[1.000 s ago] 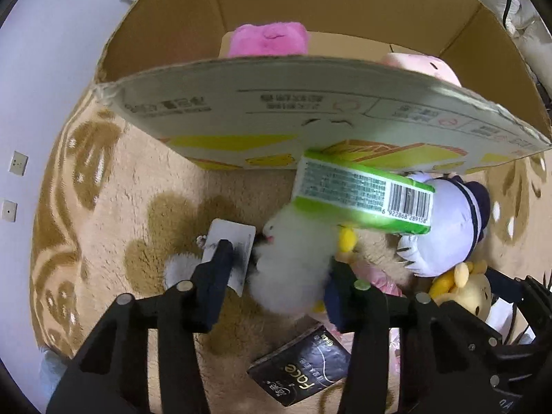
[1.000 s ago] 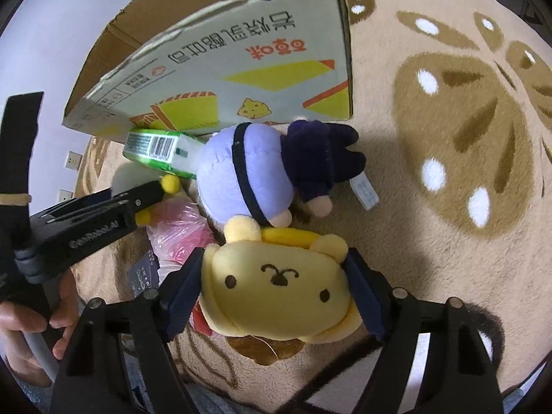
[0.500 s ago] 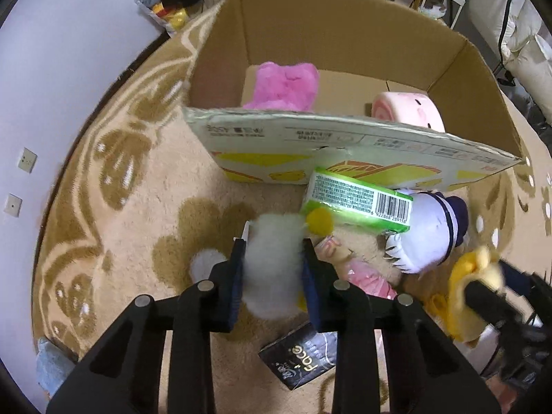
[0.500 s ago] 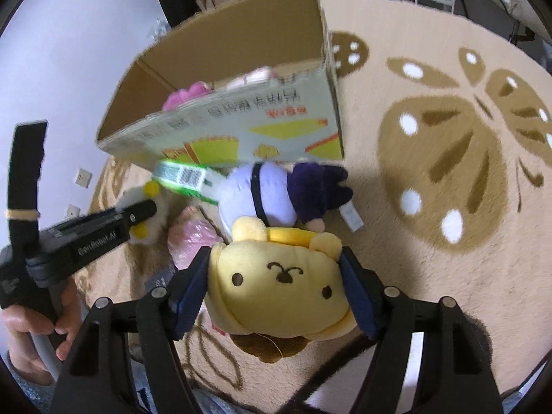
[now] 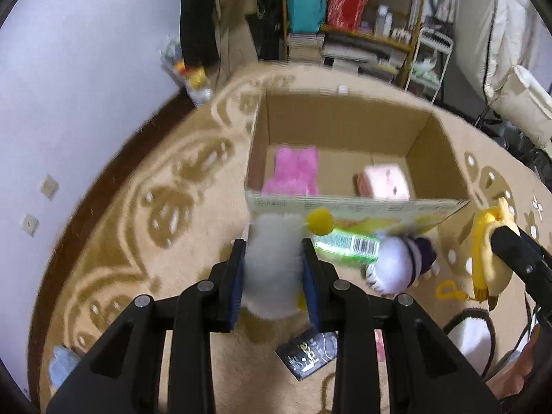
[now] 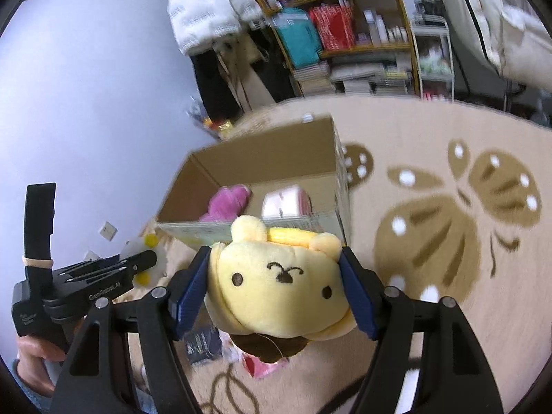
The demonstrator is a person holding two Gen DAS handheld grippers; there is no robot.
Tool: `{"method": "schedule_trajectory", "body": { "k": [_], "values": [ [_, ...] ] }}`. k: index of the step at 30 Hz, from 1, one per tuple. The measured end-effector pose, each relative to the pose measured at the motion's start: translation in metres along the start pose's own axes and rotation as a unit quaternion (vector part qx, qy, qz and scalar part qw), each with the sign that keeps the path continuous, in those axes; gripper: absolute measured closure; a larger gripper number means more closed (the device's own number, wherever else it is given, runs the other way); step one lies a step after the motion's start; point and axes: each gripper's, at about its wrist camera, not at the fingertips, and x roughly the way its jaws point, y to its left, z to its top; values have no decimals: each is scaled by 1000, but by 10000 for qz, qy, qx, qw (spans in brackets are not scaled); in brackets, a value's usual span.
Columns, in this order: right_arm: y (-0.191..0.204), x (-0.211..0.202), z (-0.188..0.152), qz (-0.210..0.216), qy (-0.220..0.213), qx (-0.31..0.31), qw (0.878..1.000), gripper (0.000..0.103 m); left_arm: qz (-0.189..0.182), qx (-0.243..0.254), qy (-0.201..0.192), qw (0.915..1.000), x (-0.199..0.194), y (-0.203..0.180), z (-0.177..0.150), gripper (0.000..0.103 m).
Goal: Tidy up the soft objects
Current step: 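Lower both held toys into the cardboard box and open both grippers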
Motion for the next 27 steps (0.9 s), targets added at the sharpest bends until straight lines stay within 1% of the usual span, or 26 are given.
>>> {"method": "schedule_trajectory", "body": {
  "k": [3,6,9,15,20,24,27],
  "values": [
    [15,-5,14,95,-244,-156,9995,27,73,168,-340,9993,-16,-3,8,74],
    [21,-8,23,113,-430,-248,9987,27,150,262,-567,9979,-24,-4,17,74],
    [28,-15,33,99,-571,-309,9978,27,-76,57,-635,9979,-24,3,26,74],
    [38,-17,51,126,-719,-514,9960,27,-80,-159,-757,9970,-13,10,46,74],
    [47,-7,69,151,-779,-693,9944,27,29,-159,-855,9962,-2,9,63,74],
    [57,2,84,163,-830,-913,9922,27,119,2,-914,9957,5,4,73,74],
    [63,8,95,129,-888,-1069,9902,26,93,74,-940,9955,7,1,79,74]
  ]
}}
